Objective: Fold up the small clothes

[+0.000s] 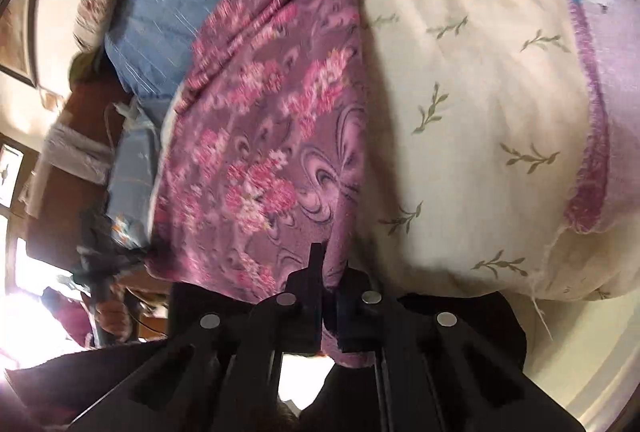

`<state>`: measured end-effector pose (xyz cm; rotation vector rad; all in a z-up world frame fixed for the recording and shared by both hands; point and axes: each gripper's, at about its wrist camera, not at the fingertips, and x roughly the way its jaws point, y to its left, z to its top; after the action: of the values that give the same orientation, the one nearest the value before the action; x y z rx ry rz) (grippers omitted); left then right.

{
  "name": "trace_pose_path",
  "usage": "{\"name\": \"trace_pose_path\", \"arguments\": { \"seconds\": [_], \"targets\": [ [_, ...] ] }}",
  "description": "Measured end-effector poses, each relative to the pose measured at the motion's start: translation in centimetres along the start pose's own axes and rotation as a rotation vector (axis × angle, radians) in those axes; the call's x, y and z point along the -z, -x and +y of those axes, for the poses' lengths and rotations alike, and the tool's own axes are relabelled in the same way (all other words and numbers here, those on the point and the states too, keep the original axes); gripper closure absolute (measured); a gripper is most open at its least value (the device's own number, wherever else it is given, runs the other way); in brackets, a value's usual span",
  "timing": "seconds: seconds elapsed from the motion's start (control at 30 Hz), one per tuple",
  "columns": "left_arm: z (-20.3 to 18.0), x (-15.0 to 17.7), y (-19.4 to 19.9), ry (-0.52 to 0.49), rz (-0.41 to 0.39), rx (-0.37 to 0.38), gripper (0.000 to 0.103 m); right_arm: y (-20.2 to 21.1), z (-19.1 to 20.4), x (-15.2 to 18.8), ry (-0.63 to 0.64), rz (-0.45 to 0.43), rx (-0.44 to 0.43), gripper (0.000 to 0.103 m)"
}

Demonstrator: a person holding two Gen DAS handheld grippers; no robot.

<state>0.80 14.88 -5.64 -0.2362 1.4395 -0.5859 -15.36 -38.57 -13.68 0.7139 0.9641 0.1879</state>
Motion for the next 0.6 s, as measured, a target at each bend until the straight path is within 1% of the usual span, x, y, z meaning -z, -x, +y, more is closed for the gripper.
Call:
{"name": "trace_pose_path", "arguments": {
  "seconds": [0.07, 0.17, 0.23, 0.37, 0.47, 0.53, 0.6],
  "targets": [
    [-0.1, 0.1, 1.0, 0.013, -0.022, 0.046, 0.096, 1.0, 0.0, 0.1, -0.009, -0.03, -0.02, 0.1],
    [-0.3, -0.3, 2.9, 0.029, -0.068, 0.133, 0.096, 2.4, 0.0, 0.1, -0.048, -0.067, -0.085, 0.1],
    [-0.2, -1.0, 3.6, 0.047, -0.096, 0.194, 0.096, 2.7, 0.0, -0.2, -0.071, -0.083, -0.124, 0.1],
    [-0.2, -3.1, 4.0, 0.102, -0.131, 0.275, 0.096, 2.5, -0.2, -1.3, -0.12, -0.101, -0.213, 0.1],
    [-1.0, -5.3, 4.1, 0.113, -0.158, 0.292, 0.096, 2.0, 0.4, -3.2, -0.142, -0.121, -0.286, 0.1],
    [-2.0, -7.7, 4.1, 0.112, -0.177, 0.292, 0.096, 2.0, 0.9, -5.3, -0.16, -0.144, -0.338, 0.1],
    [-3.0, -11.1, 4.1, 0.101, -0.197, 0.286, 0.096, 1.8, 1.1, -7.9, -0.175, -0.165, -0.375, 0.1]
  ]
}}
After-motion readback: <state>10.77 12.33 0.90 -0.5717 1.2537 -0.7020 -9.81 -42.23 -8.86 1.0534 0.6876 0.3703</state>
